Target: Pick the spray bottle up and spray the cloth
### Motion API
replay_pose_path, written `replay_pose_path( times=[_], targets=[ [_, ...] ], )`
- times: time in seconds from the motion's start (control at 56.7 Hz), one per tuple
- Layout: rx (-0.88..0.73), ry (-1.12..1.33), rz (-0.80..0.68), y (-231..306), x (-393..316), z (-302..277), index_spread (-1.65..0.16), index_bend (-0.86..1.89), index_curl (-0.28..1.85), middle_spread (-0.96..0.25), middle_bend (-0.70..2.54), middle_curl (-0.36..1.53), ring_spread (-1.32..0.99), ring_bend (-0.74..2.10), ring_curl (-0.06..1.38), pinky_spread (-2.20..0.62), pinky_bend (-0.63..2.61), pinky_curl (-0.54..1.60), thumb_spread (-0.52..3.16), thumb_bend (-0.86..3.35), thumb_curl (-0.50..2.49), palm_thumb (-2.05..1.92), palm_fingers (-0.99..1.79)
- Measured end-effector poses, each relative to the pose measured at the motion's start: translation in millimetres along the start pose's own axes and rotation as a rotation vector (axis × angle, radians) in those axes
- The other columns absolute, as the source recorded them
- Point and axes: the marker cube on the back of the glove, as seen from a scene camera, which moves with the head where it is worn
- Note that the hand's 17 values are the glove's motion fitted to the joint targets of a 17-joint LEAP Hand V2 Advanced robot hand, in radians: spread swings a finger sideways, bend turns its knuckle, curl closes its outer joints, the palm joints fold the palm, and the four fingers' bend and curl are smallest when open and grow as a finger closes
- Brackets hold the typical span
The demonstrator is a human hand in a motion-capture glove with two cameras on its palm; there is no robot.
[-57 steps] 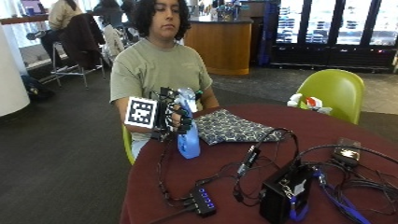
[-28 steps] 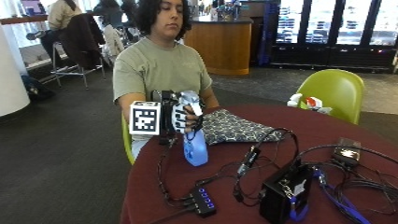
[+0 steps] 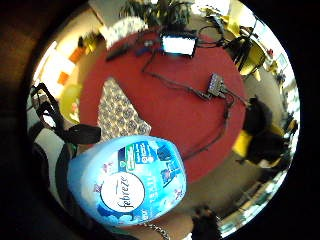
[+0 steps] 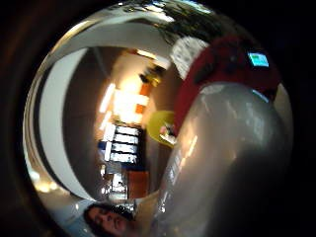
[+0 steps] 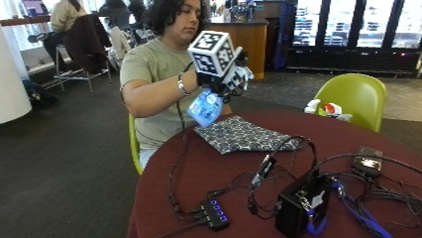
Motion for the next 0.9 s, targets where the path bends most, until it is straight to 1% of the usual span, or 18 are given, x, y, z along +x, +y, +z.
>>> replay_pose_path(
  times=[0.035,0.088,0.212,0.265,0.335,0.388,0.494,0.582,0.724,0.812,0.9],
  targets=[
    [-0.124,0.052,-0.001,-7.5,-5.9,7.8,-0.27,0.39,0.52,-0.20,0.66,0.56,-0.22,0.75,0.51,-0.31,0.45,0.43,0.36,-0.03,0.70,0.94,1.41],
    [-0.235,0.113,0.045,-21.4,-15.0,23.0,-0.27,0.40,0.53,-0.20,0.66,0.56,-0.22,0.76,0.51,-0.31,0.45,0.43,0.35,-0.03,0.72,0.94,1.41],
    [-0.377,0.279,0.144,-56.1,-23.0,57.3,-0.27,0.39,0.54,-0.20,0.67,0.56,-0.22,0.76,0.50,-0.31,0.47,0.43,0.34,-0.03,0.74,0.94,1.40],
    [-0.466,0.354,0.178,-69.9,-22.8,73.3,-0.27,0.39,0.55,-0.20,0.67,0.57,-0.23,0.76,0.50,-0.31,0.47,0.43,0.33,-0.03,0.75,0.94,1.40],
    [-0.578,0.424,0.210,-81.2,-21.0,91.9,-0.27,0.39,0.55,-0.20,0.68,0.57,-0.23,0.77,0.50,-0.31,0.47,0.43,0.32,-0.03,0.76,0.94,1.40],
    [-0.632,0.457,0.231,-88.7,-18.6,104.6,-0.27,0.40,0.56,-0.20,0.68,0.56,-0.23,0.77,0.50,-0.31,0.47,0.43,0.31,-0.03,0.76,0.94,1.40],
    [-0.693,0.510,0.296,-103.3,-9.7,136.9,-0.27,0.39,0.57,-0.20,0.68,0.56,-0.23,0.77,0.50,-0.31,0.47,0.43,0.30,-0.03,0.78,0.94,1.39],
    [-0.737,0.534,0.320,-109.1,-3.0,154.0,-0.27,0.39,0.57,-0.20,0.68,0.56,-0.23,0.77,0.50,-0.30,0.47,0.43,0.30,-0.03,0.79,0.94,1.39],
    [-0.753,0.535,0.341,-114.4,-6.0,170.6,-0.28,0.38,0.58,-0.20,0.68,0.56,-0.23,0.77,0.50,-0.30,0.48,0.42,0.29,-0.03,0.80,0.94,1.39],
    [-0.718,0.512,0.316,-115.6,-18.1,166.9,-0.28,0.37,0.59,-0.20,0.68,0.56,-0.23,0.77,0.50,-0.30,0.48,0.42,0.29,-0.03,0.81,0.94,1.38],
    [-0.654,0.396,0.223,-114.7,-43.8,153.7,-0.28,0.37,0.59,-0.20,0.68,0.56,-0.23,0.77,0.49,-0.30,0.47,0.42,0.30,-0.03,0.81,0.94,1.38]
  ],
)
